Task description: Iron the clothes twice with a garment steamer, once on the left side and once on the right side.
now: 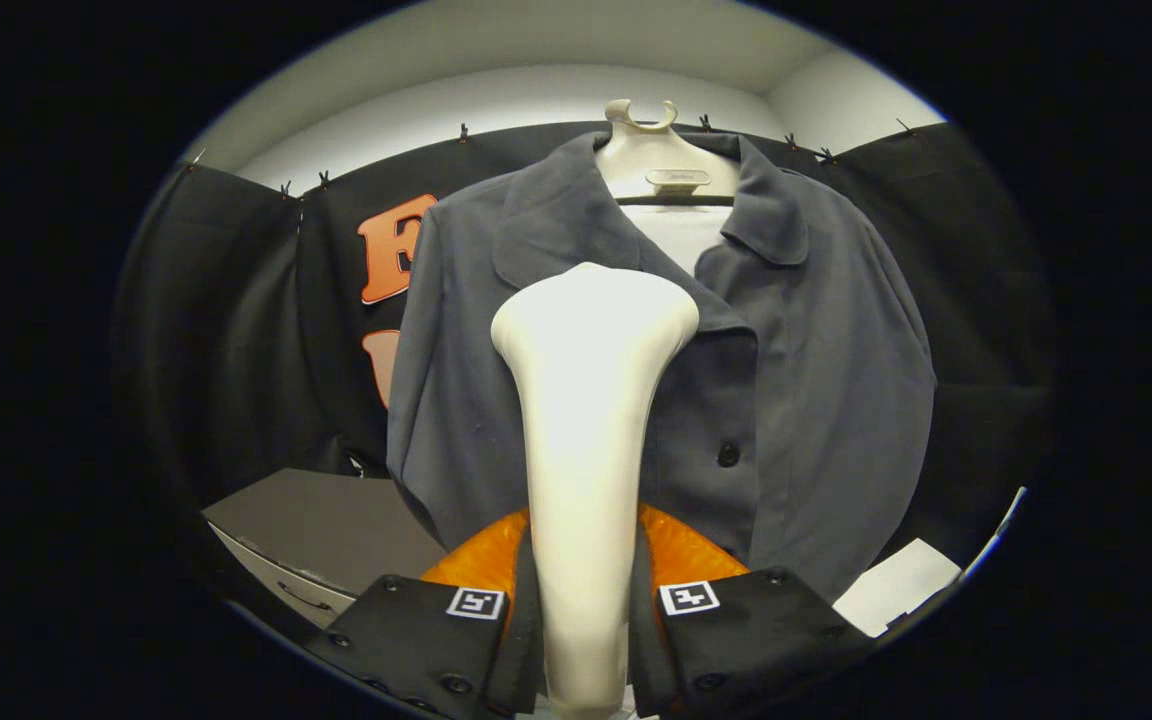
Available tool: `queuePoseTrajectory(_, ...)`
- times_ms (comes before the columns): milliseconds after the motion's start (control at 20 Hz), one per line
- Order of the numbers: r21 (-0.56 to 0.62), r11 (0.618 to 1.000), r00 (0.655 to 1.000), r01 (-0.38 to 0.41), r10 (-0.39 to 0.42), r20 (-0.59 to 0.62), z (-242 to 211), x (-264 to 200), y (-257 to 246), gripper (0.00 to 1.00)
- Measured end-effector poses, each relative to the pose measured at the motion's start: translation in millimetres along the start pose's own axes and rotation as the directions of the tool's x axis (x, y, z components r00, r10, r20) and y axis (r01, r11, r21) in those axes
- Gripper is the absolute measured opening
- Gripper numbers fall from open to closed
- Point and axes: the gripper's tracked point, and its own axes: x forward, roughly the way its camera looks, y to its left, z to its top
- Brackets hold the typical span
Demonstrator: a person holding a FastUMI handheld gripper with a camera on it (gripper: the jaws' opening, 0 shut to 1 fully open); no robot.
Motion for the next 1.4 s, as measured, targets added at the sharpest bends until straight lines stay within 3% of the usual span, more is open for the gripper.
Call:
queuePoseTrajectory(850,0.039,0.998,0.984,0.054,-0.047,-0.174,-112,10,-25,0.43)
queuePoseTrajectory(1400,0.01,0.998,0.95,0.062,-0.056,-0.308,-188,7,-35,0.42)
